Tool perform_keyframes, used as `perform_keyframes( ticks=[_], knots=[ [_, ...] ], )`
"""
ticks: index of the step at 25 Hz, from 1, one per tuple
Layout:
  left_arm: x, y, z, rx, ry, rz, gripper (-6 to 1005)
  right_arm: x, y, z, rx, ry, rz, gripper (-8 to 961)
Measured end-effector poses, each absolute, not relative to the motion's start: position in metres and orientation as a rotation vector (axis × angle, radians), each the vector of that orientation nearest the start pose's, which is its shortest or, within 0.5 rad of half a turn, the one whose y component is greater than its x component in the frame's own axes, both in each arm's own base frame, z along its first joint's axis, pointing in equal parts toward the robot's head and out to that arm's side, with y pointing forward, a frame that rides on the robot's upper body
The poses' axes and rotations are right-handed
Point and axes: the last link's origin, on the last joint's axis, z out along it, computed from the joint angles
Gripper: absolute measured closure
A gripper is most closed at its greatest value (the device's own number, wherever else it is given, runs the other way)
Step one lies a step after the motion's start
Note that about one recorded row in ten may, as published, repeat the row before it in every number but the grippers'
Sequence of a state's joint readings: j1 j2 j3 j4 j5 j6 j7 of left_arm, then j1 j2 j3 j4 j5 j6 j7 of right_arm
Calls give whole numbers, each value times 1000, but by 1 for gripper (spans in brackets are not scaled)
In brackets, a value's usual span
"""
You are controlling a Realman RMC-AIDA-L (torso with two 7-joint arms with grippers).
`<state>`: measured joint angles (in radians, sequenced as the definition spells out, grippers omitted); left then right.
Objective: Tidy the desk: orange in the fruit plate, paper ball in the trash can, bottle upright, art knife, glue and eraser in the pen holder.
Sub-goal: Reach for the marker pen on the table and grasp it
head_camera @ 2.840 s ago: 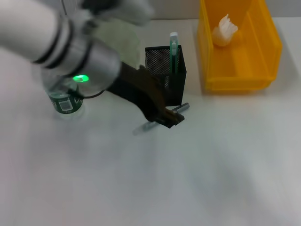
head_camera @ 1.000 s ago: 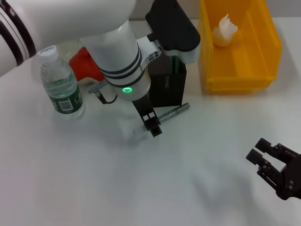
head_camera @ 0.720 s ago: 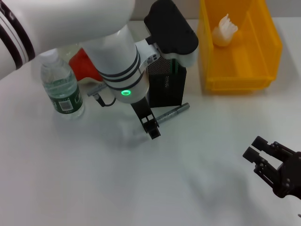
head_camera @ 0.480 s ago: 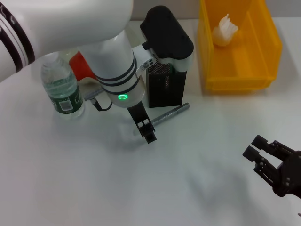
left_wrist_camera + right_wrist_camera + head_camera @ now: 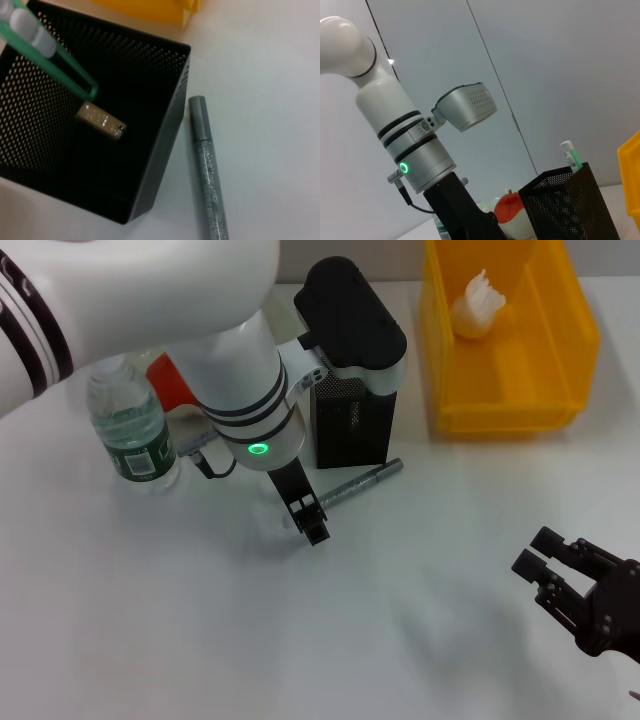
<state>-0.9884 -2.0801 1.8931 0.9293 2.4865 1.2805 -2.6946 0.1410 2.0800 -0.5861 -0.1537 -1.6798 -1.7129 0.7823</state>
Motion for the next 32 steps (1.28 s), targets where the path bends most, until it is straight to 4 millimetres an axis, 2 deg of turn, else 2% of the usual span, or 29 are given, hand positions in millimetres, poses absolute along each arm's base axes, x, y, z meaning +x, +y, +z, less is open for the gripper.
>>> perform_keyframes(
  ticks=[12,17,23,32],
  knots=[
    [-117,366,-109,-2720,-445,827,435,337,175,-36,-2209,777,1105,547],
    [-115,365,-110,-2724,-425,827,428,337,175,-36,-2210,777,1103,547],
    [-115,362,-112,-2727,-397,849,569,336,176,-36,-2211,775,1104,546],
    [-115,362,-112,-2727,-395,848,568,337,177,-37,-2212,778,1096,546]
  ],
)
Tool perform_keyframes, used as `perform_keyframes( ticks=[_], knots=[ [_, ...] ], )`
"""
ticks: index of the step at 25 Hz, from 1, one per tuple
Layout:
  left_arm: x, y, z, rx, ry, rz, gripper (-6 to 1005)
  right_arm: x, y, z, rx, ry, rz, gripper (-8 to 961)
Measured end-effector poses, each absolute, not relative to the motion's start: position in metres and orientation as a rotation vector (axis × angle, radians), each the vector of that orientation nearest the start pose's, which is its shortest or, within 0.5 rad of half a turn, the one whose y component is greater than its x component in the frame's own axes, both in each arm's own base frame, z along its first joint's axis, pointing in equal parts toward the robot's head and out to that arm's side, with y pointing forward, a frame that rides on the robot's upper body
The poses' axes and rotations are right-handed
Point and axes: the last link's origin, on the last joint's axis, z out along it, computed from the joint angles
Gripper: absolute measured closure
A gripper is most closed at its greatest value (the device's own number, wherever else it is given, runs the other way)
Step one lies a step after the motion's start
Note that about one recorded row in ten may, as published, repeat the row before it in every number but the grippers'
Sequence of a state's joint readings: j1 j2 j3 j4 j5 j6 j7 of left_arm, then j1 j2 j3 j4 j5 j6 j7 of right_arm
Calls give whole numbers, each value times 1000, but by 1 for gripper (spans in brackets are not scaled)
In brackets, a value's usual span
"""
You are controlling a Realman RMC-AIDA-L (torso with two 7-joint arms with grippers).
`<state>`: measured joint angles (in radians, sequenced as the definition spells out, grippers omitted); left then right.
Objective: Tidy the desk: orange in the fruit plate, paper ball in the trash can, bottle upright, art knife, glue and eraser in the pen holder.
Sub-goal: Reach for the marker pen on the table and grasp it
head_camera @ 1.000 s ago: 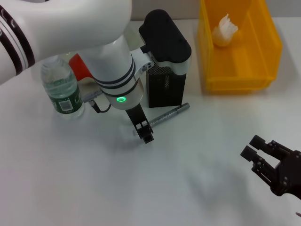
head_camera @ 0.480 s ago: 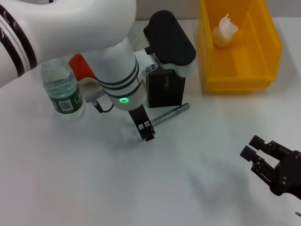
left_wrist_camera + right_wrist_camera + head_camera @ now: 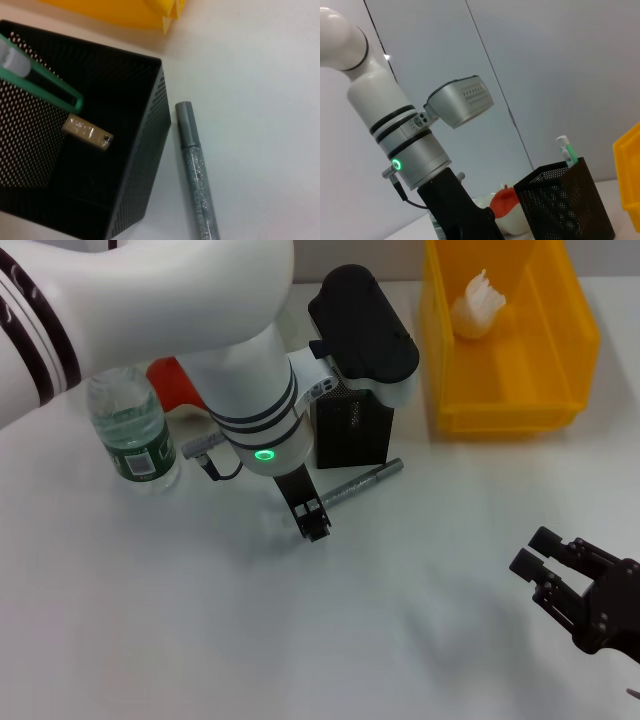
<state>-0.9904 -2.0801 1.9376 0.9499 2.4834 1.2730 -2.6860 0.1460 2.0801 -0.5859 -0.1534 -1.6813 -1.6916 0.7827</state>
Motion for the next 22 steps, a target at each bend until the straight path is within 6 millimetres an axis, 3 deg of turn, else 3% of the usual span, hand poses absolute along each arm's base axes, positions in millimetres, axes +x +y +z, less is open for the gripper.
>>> perform_keyframes(
  ticks=[4,10,22],
  knots=[
    [-116,362,-112,-2727,-395,849,568,337,177,-37,-2211,780,1096,546],
    [-116,361,-113,-2727,-391,849,670,337,177,-38,-2210,789,1100,546],
    [-120,362,-113,-2723,-406,858,669,336,177,-39,-2207,805,1106,545]
  ],
)
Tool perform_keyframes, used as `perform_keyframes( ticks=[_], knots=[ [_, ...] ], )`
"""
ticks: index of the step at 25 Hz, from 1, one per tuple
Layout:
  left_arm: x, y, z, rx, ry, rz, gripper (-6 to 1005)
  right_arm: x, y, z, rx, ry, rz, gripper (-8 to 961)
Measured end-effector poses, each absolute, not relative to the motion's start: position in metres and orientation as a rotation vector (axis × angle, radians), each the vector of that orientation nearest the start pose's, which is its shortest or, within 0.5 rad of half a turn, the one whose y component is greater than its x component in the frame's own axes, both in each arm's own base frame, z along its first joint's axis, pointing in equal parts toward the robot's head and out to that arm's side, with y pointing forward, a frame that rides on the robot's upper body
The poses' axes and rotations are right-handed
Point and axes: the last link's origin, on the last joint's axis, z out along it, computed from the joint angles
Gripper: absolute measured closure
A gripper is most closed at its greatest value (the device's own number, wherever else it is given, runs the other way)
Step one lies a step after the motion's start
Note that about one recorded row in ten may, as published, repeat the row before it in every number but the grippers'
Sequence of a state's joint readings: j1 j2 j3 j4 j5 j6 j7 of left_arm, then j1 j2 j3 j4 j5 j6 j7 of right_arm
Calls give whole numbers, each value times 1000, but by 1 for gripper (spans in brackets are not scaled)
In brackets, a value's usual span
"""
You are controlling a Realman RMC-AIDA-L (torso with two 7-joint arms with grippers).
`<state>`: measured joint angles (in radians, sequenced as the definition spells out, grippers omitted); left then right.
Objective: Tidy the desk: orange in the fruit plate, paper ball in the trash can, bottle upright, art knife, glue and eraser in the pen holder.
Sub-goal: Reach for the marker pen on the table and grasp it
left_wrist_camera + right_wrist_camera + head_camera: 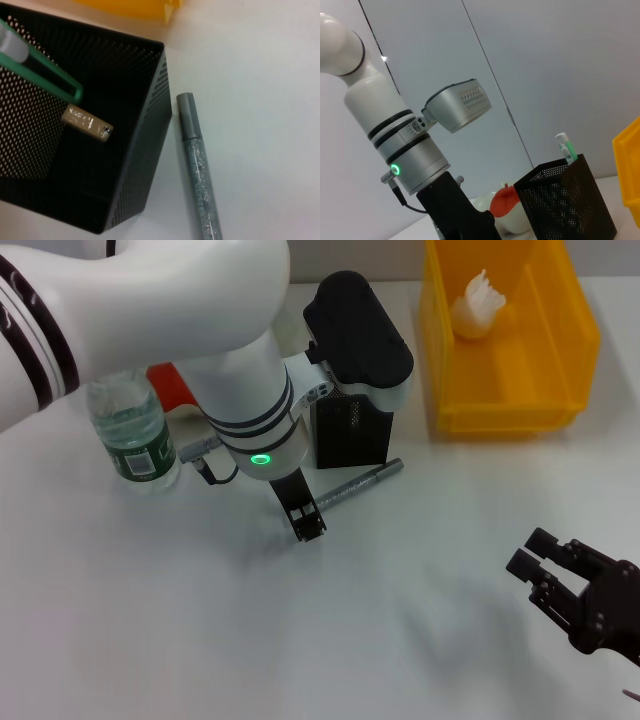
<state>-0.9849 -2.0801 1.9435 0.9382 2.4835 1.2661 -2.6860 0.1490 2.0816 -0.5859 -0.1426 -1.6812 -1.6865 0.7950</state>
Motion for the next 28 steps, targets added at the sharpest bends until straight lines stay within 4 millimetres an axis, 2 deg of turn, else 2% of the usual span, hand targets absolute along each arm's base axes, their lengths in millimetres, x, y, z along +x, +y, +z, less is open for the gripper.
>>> perform_keyframes(
  ticks=[12,18,28],
  knots=[
    [-121,358,-116,-2730,-355,887,670,336,180,-41,-2210,809,1099,545],
    [-121,357,-116,-2731,-351,886,758,336,180,-41,-2211,807,1099,547],
    [-121,358,-117,-2726,-355,874,786,335,181,-41,-2213,805,1100,546]
  ],
)
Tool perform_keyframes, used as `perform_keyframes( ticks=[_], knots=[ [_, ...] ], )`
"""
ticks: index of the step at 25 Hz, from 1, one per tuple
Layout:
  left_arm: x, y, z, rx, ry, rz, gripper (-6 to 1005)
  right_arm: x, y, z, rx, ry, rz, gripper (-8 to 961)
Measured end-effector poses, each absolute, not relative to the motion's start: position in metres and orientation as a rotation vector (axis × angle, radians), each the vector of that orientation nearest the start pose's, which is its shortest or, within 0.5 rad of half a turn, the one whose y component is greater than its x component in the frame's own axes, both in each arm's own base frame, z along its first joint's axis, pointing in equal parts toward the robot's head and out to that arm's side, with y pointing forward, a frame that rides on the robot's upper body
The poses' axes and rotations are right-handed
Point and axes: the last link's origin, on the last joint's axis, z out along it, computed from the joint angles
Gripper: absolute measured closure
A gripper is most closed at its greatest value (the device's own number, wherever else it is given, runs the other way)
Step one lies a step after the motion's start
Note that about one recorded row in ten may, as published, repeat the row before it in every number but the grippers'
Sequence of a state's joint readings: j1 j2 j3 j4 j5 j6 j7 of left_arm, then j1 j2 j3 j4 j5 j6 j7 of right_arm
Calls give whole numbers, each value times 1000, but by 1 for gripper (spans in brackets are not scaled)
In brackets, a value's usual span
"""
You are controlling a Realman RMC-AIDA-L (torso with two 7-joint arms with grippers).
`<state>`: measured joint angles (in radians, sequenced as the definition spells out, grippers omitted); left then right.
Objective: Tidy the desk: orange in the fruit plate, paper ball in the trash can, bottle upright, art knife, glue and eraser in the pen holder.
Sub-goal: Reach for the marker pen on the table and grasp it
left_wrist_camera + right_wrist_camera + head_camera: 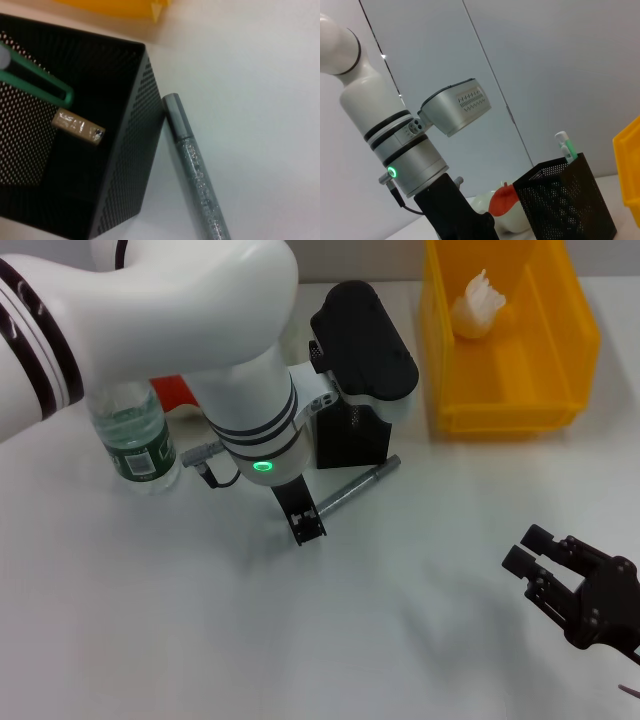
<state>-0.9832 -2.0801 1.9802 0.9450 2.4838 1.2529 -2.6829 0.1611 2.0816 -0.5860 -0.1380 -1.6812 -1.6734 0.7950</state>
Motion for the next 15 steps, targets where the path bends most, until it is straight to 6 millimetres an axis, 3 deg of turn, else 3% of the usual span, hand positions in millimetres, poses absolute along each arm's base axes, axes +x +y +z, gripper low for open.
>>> perform_keyframes(
  ticks=[15],
  knots=[
    [-122,359,-117,-2726,-353,877,825,335,181,-41,-2213,805,1100,547]
  ],
)
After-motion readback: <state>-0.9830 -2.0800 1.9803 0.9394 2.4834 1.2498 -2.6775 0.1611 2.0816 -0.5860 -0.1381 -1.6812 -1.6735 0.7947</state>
